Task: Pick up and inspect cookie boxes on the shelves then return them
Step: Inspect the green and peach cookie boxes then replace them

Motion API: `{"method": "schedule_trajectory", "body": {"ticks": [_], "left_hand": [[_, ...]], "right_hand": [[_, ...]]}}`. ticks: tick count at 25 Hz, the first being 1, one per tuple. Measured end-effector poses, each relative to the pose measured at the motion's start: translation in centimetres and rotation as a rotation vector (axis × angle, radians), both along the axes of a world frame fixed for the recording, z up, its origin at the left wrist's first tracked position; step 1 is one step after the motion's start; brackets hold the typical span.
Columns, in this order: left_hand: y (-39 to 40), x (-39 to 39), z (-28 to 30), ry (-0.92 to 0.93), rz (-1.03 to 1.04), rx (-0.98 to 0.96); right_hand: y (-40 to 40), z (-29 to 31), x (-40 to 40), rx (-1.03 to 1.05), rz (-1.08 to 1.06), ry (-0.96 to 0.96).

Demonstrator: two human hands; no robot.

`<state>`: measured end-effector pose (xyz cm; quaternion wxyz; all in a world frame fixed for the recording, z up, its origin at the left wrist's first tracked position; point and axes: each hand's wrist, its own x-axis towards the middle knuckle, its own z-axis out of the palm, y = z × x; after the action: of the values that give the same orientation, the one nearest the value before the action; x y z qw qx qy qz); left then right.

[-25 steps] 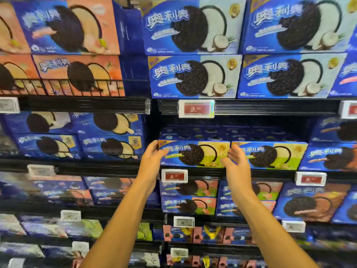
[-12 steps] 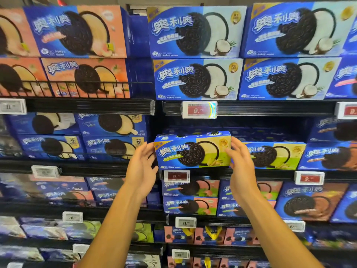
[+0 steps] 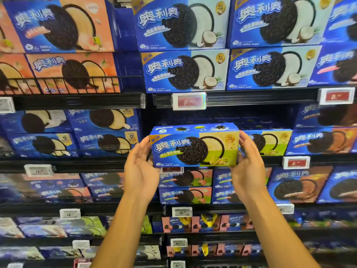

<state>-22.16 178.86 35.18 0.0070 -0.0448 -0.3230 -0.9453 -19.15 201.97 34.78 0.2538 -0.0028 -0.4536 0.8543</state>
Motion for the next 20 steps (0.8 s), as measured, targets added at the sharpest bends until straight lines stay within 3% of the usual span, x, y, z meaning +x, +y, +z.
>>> {"method": "schedule_trajectory", "body": {"ticks": [4,9,15,20], "left_hand": [[2.0,2.8,-0.8,0.053,-0.074,0.023],[4.9,6.1,-2.0,0.059,-0.039,-0.061],[8.7,9.5,-3.5,-0.052,-0.112,-0.016],[11.8,13.2,-4.6,-0.042,-0.066,-0.164]], "right_hand": [[2.1,-0.7,2.5,-0.144,0.064,-0.036],[5.9,-1.9,6.1,-0.131,0.151,-0.108],[9.6,-2.8,10.5,-0.248,0.263,-0.142],[12.6,-3.4,13.3,-0.319,0.301,-0.182]]}}
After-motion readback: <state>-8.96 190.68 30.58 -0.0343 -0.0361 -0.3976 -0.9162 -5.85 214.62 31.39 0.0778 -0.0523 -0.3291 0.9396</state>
